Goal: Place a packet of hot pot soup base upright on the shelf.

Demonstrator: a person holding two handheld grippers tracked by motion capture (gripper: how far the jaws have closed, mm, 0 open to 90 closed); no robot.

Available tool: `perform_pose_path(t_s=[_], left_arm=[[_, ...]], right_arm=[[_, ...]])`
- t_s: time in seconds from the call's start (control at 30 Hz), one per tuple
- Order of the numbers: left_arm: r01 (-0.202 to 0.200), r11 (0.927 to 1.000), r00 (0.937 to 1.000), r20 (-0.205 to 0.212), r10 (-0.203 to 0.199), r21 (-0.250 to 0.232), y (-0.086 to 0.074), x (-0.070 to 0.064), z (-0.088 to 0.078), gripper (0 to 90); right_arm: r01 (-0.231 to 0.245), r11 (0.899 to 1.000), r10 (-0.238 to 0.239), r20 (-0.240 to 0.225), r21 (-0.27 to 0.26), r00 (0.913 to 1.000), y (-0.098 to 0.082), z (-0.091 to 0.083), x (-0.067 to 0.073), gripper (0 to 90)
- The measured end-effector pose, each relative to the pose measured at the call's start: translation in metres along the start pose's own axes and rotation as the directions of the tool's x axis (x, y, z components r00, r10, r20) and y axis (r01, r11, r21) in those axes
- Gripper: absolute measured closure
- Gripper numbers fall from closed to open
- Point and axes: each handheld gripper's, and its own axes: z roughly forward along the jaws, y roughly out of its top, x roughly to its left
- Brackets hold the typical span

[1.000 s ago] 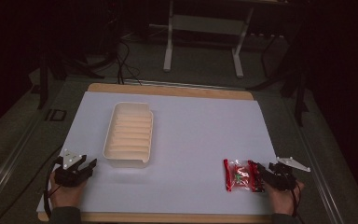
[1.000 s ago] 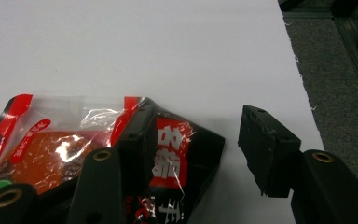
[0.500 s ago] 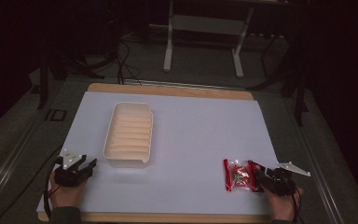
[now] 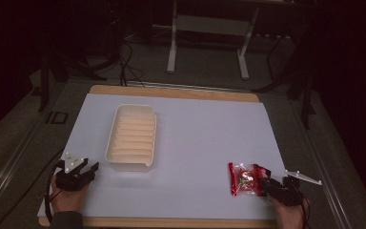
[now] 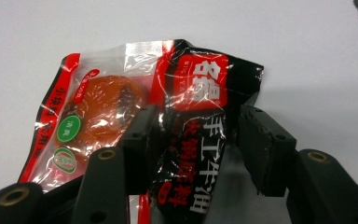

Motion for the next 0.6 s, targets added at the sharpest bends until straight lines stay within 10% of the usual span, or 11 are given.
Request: perform_pose_path(t_s=[0.23,0.6], left_arm=[[-0.001,1.0000,1.0000,0.000,0.001,0.001,0.0000,0.0000,0.0000,54.3],[-0.001,1.0000,1.0000,-0.001,0.001,0.002,0.0000,0.0000,0.0001,54.3]], right_arm=[[-0.008,0.999,0.009,-0.034,0.036,0.9994,-0.0007,0.0034,0.0011,54.3],[0.007,0.999,-0.001,-0.125,0.046,0.9921,0.0006,0.0054,0.0045,85.0]])
